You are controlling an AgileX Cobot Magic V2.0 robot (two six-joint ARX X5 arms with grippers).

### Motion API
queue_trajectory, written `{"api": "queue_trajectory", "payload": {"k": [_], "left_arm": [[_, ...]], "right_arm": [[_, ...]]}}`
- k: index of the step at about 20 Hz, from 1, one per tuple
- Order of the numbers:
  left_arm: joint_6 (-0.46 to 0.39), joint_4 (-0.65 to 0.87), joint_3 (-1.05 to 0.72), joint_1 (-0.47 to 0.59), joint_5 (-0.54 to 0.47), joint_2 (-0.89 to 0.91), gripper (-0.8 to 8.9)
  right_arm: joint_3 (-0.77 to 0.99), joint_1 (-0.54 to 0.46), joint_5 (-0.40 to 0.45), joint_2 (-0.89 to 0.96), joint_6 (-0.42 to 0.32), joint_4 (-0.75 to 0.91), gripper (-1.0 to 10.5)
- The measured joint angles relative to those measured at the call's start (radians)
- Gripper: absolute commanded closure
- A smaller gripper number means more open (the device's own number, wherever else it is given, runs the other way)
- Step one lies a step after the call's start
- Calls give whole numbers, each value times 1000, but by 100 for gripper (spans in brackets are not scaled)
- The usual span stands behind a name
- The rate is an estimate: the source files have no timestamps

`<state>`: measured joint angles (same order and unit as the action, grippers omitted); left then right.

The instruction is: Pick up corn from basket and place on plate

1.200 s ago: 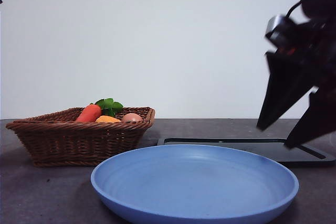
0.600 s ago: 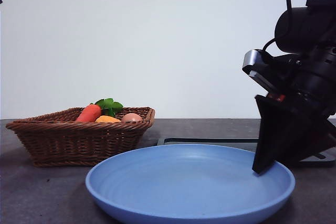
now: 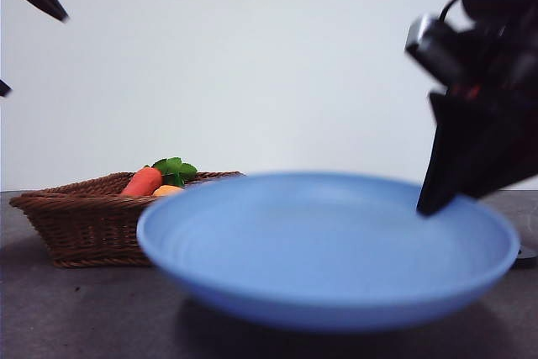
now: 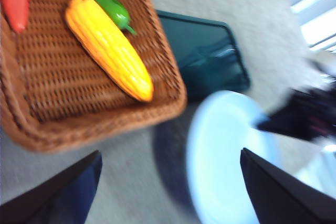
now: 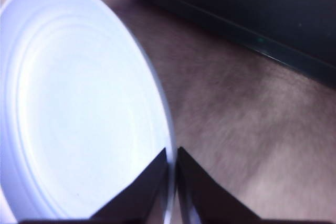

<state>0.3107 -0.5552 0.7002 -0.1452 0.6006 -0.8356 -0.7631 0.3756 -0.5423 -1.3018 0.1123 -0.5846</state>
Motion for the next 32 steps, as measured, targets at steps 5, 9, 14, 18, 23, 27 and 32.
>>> {"api": "queue_trajectory", "payload": {"k": [5, 9, 14, 18, 23, 27, 32], "left_arm": [[109, 120, 30, -124, -189, -197, 387], [127, 129, 163, -185, -321, -392, 387], [126, 125, 350, -235, -367, -661, 387], [127, 81, 476, -269, -380, -859, 387], [126, 36, 537, -299, -483, -937, 387], [128, 32, 537, -300, -498, -969, 406], [135, 24, 541, -301, -511, -993, 564]], "right_arm": [[-40, -12, 37, 222, 0, -170, 944], [-86, -15, 90, 372, 0, -274, 944], [-133, -16, 135, 501, 1, -339, 944], [-136, -16, 179, 568, 3, -373, 944], [-136, -16, 180, 569, 9, -383, 944], [-136, -16, 180, 569, 8, -378, 944], [-136, -16, 180, 569, 7, -374, 944]]}}
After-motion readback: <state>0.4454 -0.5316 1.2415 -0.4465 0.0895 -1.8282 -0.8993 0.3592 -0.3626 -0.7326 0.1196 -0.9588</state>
